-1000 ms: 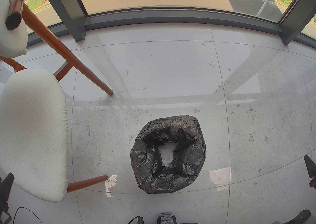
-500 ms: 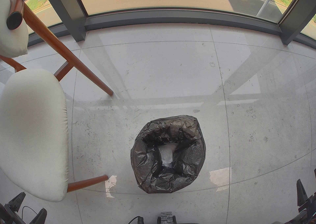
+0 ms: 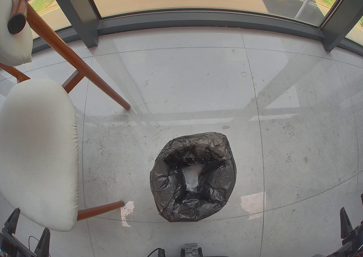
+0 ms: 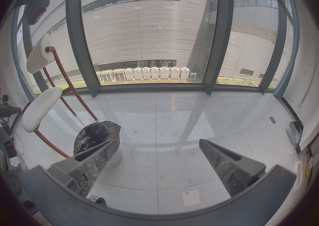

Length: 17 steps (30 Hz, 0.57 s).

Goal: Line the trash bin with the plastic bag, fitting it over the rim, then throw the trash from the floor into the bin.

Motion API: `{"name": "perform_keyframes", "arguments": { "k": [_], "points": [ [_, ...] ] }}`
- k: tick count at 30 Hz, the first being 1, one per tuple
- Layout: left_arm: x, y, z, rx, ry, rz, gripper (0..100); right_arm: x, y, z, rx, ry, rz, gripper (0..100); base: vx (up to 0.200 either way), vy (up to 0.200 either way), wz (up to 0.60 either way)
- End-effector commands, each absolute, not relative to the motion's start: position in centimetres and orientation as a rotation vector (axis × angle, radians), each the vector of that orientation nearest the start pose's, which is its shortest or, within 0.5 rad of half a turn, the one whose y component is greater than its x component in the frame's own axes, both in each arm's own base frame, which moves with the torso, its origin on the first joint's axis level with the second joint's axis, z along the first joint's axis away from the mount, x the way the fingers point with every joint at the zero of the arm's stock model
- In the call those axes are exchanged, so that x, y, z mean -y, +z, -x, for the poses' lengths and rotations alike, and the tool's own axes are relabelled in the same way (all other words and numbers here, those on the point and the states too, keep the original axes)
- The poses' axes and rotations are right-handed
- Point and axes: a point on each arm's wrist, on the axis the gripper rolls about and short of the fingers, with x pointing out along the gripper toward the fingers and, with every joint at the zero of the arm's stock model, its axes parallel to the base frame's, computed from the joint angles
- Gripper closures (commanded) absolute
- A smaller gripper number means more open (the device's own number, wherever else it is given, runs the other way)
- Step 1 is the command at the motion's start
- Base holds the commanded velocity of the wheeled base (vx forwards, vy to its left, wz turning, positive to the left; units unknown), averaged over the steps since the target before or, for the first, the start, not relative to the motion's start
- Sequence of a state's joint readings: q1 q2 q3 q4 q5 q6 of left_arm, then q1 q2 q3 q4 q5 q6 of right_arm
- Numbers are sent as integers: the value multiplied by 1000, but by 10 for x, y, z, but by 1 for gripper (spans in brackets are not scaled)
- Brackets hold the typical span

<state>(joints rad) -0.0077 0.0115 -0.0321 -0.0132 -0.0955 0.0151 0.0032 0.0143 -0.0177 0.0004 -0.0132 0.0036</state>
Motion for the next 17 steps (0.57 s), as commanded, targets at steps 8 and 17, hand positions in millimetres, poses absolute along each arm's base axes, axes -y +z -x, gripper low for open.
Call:
{"name": "perform_keyframes", "arguments": {
  "k": [8, 17],
  "points": [
    [-2, 74, 23, -21, 68, 25, 0, 0, 75, 23, 0, -12, -2, 0, 0, 0, 0],
    [0, 75, 23, -12, -8, 6, 0, 0, 76, 23, 2, -17, -6, 0, 0, 0, 0]
  ]
}}
